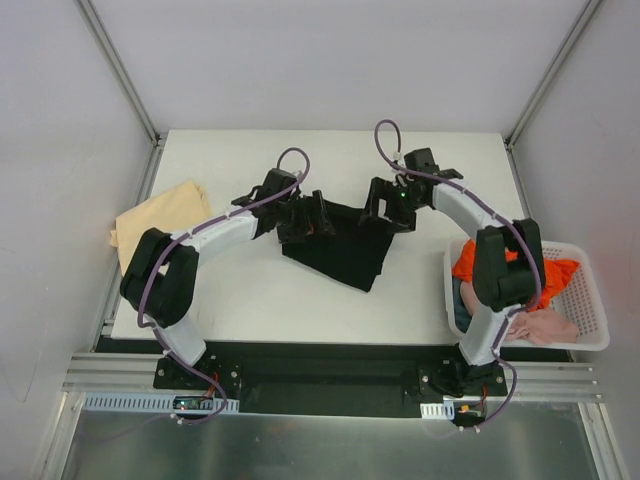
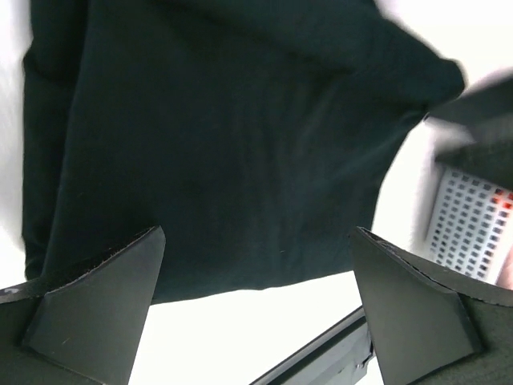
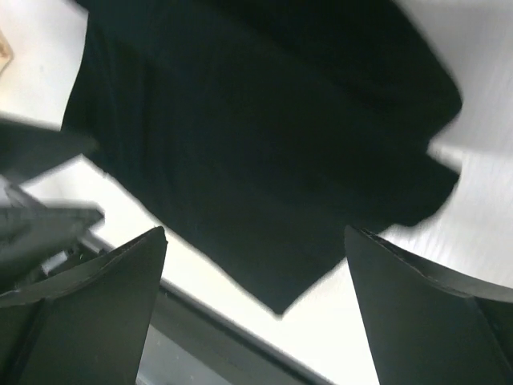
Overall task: Fold and stack the t-shirts
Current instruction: Put the neatly folded tshirt into the corner of the board with the left arm
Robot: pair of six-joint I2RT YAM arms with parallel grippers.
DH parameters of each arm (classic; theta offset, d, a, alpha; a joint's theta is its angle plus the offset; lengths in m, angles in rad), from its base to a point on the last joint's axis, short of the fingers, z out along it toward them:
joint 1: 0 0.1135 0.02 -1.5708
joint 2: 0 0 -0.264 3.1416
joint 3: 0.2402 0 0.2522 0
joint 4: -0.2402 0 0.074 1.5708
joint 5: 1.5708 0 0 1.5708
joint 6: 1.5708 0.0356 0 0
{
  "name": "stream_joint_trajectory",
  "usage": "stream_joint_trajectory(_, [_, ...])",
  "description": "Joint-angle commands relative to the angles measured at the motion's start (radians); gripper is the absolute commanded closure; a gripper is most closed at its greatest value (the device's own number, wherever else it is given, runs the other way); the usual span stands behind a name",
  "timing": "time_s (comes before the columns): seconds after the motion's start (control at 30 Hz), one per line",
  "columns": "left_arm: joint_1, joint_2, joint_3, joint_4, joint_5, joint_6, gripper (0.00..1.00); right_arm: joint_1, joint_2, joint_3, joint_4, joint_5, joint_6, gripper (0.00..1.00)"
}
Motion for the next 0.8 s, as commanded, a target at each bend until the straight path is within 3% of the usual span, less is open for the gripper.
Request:
stream_joint_trajectory(0.0, [0.006, 0.000, -0.062, 0.040, 0.028, -0.043, 0.01, -0.002, 0.189, 0.169, 0.030, 0.052, -0.008, 0.04])
stream_joint_trajectory(0.17, [-0.014, -0.025, -0.179, 0.054, 0.025, -0.069, 0.01, -0.001, 0.390, 0.379, -0.034, 0.063, 0.005, 0.04])
stream_joint_trajectory(0.33, [-0.059, -0.057, -0.283, 0.069, 0.008, -0.106, 0.01, 0.022, 0.351, 0.333, -0.014, 0.066, 0.002, 0.04])
stream_joint_trajectory(0.43, [-0.090, -0.127, -0.351, 0.068, 0.007, -0.123, 0.01, 0.033, 0.265, 0.269, -0.017, 0.075, -0.019, 0.04])
stream_joint_trajectory(0.67, [-0.171, -0.460, -0.461, 0.060, -0.062, -0.158, 0.01, 0.088, -0.087, 0.067, -0.001, 0.115, -0.064, 0.04])
stream_joint_trajectory(0.77, [-0.168, -0.516, -0.473, 0.026, -0.169, -0.144, 0.01, 0.109, -0.242, -0.079, 0.058, 0.101, -0.045, 0.04])
